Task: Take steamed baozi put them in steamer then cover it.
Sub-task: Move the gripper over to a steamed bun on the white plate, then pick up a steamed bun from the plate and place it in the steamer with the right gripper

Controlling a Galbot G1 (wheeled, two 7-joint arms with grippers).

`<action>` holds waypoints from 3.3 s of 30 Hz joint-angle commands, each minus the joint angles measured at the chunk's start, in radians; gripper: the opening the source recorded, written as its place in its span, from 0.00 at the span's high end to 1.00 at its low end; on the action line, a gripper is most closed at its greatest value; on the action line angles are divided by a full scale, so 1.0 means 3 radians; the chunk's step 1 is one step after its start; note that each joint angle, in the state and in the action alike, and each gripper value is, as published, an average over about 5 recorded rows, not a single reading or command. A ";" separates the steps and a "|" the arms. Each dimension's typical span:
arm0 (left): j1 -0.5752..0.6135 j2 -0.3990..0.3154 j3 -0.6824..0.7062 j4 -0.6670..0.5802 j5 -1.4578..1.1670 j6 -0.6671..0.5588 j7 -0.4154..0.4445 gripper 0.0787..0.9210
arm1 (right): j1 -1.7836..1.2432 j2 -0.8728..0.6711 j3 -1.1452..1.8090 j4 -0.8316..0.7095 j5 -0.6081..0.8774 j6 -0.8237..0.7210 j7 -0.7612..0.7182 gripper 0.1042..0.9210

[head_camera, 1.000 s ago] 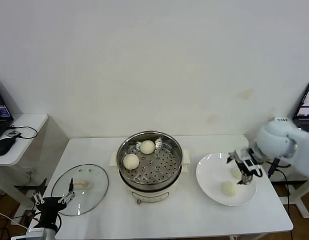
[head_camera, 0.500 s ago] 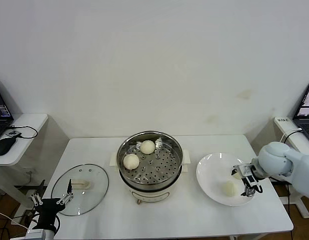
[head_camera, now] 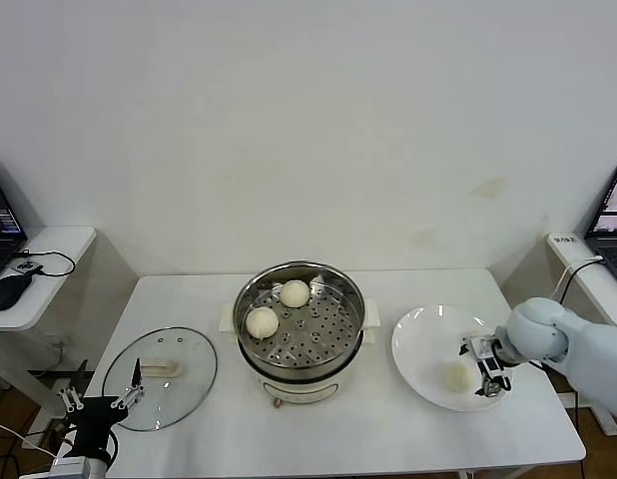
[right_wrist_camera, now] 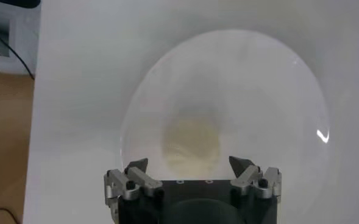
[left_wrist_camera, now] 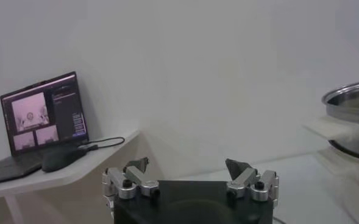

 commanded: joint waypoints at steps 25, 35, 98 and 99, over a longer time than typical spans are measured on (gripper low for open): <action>-0.0013 0.0003 0.0008 -0.0001 0.0002 -0.0007 -0.0007 0.12 | -0.0073 0.0096 0.0277 -0.0075 0.0126 -0.0082 -0.0098 0.37; -0.0053 0.0038 0.0032 -0.0038 -0.0009 0.0005 -0.0003 0.12 | 0.1255 -0.0113 -0.0186 0.0189 0.0693 -0.0098 -0.0285 0.38; -0.0010 -0.0041 -0.0111 -0.0050 -0.0081 -0.0087 -0.0037 0.12 | 0.2431 0.2412 -0.2052 -0.0086 0.0685 0.1501 -0.0140 0.36; -0.0011 -0.0042 -0.0108 -0.0050 -0.0080 -0.0086 -0.0038 0.12 | 0.2432 0.2403 -0.2054 -0.0079 0.0687 0.1499 -0.0138 0.35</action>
